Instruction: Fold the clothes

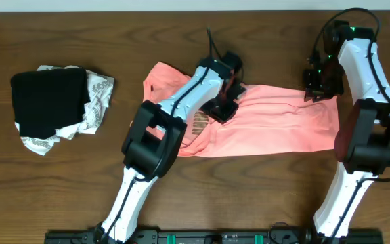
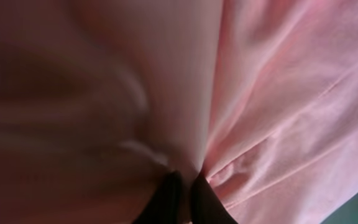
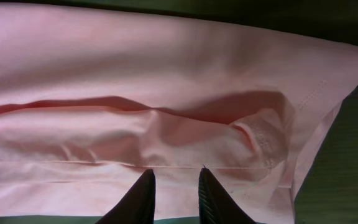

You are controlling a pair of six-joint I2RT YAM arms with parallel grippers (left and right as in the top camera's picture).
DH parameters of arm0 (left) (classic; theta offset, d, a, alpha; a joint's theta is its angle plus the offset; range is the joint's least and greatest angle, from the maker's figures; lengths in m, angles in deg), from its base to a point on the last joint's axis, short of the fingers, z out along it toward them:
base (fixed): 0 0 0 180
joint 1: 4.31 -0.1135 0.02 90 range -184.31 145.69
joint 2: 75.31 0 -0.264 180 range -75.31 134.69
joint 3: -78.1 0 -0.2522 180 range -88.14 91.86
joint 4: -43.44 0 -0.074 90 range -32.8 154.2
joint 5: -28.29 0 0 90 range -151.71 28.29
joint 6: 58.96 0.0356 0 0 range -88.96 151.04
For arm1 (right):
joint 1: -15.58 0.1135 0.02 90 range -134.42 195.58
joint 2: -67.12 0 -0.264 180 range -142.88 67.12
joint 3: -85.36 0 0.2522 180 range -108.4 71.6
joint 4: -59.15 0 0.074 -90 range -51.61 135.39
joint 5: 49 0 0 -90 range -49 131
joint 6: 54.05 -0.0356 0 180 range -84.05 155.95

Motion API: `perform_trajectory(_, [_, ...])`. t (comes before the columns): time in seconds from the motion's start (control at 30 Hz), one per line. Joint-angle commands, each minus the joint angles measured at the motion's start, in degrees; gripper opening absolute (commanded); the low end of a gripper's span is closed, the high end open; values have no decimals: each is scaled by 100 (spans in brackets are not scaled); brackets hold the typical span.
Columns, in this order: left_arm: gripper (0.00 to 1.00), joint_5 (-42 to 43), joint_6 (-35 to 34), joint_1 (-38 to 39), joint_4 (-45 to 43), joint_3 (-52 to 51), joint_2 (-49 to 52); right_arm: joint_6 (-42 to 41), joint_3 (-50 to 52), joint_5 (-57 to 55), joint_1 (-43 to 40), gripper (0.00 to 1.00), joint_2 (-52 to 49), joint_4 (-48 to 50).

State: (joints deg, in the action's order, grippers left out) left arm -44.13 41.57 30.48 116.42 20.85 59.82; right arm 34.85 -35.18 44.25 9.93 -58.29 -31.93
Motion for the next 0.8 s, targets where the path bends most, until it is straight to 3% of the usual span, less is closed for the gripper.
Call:
perform_trajectory(0.0, [10, -79, -52, -4, 2, 9, -13, -125, 37, 46, 37, 23, 153, -37])
perform_trajectory(0.07, [11, -76, -57, -48, 4, 146, -50, -164, 42, 46, 37, 23, 153, -61])
perform_trajectory(0.13, [22, -74, -76, -125, -20, 326, -129, -267, 55, 48, 37, 24, 153, -76])
perform_trajectory(0.4, [38, -74, -208, -396, -337, 841, -492, -317, 564, 238, 42, 20, 153, 155])
perform_trajectory(0.57, [39, -74, -232, -597, -426, 848, -715, -656, 1360, 214, -15, 6, 153, 748])
perform_trajectory(0.77, [39, -70, -417, -861, -365, 848, -907, -1021, 2127, -247, -280, 1, 155, 2046])
